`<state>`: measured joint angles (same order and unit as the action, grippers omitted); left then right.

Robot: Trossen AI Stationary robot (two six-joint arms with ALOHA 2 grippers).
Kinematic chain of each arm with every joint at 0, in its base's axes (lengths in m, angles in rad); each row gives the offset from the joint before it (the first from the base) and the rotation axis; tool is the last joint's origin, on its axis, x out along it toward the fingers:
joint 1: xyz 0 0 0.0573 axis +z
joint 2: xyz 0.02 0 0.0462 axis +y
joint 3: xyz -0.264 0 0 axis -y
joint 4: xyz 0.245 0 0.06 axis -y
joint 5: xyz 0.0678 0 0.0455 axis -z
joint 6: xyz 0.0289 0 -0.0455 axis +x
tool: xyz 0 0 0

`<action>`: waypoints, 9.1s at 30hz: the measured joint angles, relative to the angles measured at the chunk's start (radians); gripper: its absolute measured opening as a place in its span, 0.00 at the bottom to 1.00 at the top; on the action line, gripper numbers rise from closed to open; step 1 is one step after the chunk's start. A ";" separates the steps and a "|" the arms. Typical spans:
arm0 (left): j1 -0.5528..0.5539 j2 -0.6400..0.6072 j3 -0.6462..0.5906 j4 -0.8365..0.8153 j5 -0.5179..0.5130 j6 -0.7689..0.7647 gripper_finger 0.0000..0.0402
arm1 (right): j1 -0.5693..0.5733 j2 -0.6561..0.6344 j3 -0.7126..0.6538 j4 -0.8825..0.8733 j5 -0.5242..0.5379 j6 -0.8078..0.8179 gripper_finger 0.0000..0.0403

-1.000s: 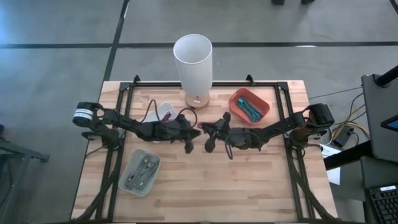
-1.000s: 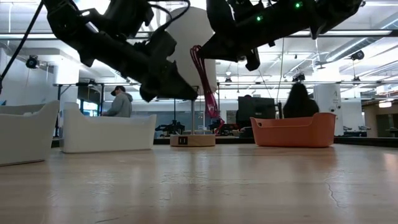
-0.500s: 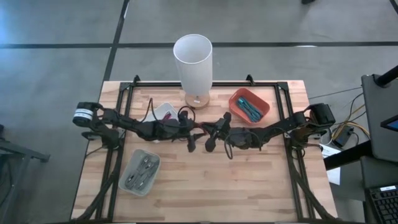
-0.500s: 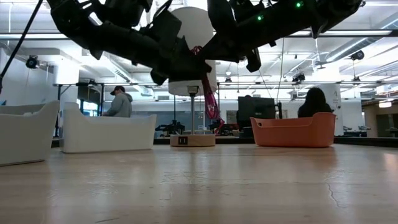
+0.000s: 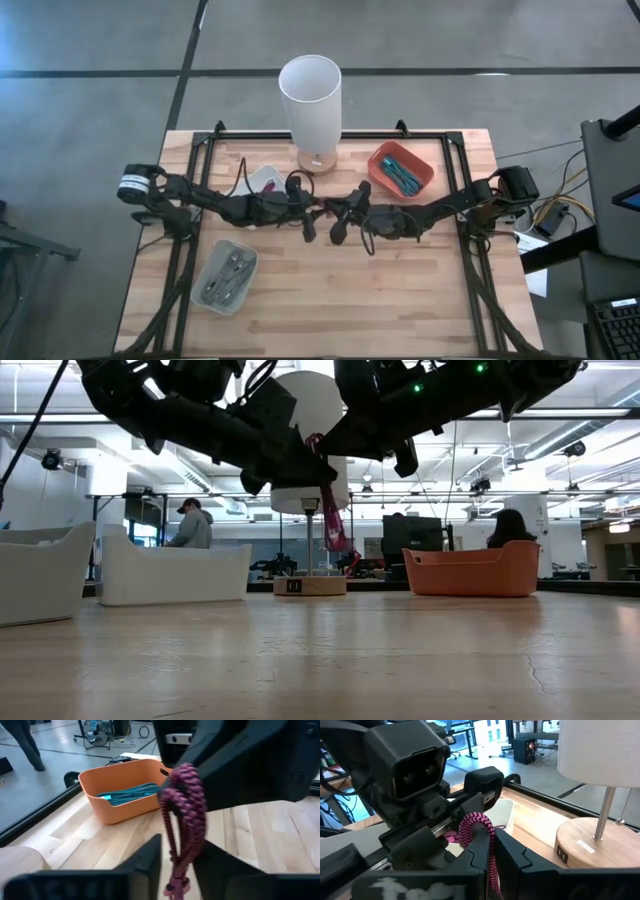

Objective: Pick & Place USB Port
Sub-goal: Put the red and black charger cable into the white bin, then return to Home Position

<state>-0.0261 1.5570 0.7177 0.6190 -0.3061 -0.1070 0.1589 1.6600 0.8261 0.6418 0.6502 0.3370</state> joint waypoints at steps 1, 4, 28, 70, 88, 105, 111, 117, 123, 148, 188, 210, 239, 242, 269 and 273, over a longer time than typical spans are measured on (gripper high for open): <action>0.000 0.000 0.000 0.000 0.000 0.000 0.22 | 0.000 0.000 0.000 0.000 0.000 0.000 0.04; 0.000 0.000 0.000 -0.002 0.000 0.000 0.09 | 0.000 0.000 0.000 -0.005 0.000 0.000 0.04; 0.005 -0.095 0.044 -0.403 -0.014 -0.053 0.03 | -0.032 0.000 -0.002 -0.116 -0.195 -0.002 0.41; 0.257 -0.091 0.235 -1.520 -0.059 -0.287 0.04 | -0.031 0.000 -0.003 -0.114 -0.188 0.003 0.47; 0.286 0.036 0.234 -1.434 -0.057 -0.241 0.25 | -0.031 0.000 -0.004 -0.114 -0.188 0.000 0.47; 0.211 -0.275 0.293 -1.458 -0.126 -0.186 0.25 | -0.030 -0.093 0.001 -0.227 -0.188 -0.135 0.47; 0.099 -0.419 0.292 -1.434 -0.131 -0.156 0.25 | -0.029 -0.268 0.002 -0.484 -0.190 -0.105 0.45; -0.018 -0.519 0.289 -1.432 -0.155 -0.110 0.25 | -0.010 -0.447 -0.002 -0.650 -0.210 -0.162 0.42; -0.123 -0.626 0.217 -1.396 -0.167 -0.108 0.25 | 0.001 -0.608 -0.080 -0.668 -0.295 -0.180 0.39; -0.193 -1.304 -0.326 -0.862 -0.069 0.076 0.25 | -0.005 -1.188 -0.608 -0.318 -0.528 -0.289 0.32; -0.193 -1.556 -0.540 -0.679 0.006 0.240 0.25 | -0.005 -1.629 -0.804 -0.430 -0.528 -0.314 0.33; -0.192 -1.557 -0.708 -0.425 0.006 0.255 0.25 | -0.005 -1.660 -0.817 -0.523 -0.526 -0.284 0.32; -0.192 -1.556 -0.711 -0.536 -0.002 0.239 0.25 | -0.005 -1.656 -0.817 -0.611 -0.518 -0.278 0.31; -0.192 -1.556 -0.711 -0.544 -0.003 0.220 0.25 | -0.005 -1.656 -0.817 -0.611 -0.518 -0.269 0.32; -0.192 -1.556 -0.710 -0.558 -0.003 0.140 0.25 | -0.005 -1.657 -0.817 -0.611 -0.519 -0.268 0.28; -0.192 -1.556 -0.710 -0.558 -0.001 0.140 0.25 | -0.005 -1.657 -0.817 -0.611 -0.519 -0.268 0.29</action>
<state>-0.2180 0.0010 0.0074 0.0608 -0.3073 0.0330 0.1543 0.0032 0.0090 0.0313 0.1310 0.0686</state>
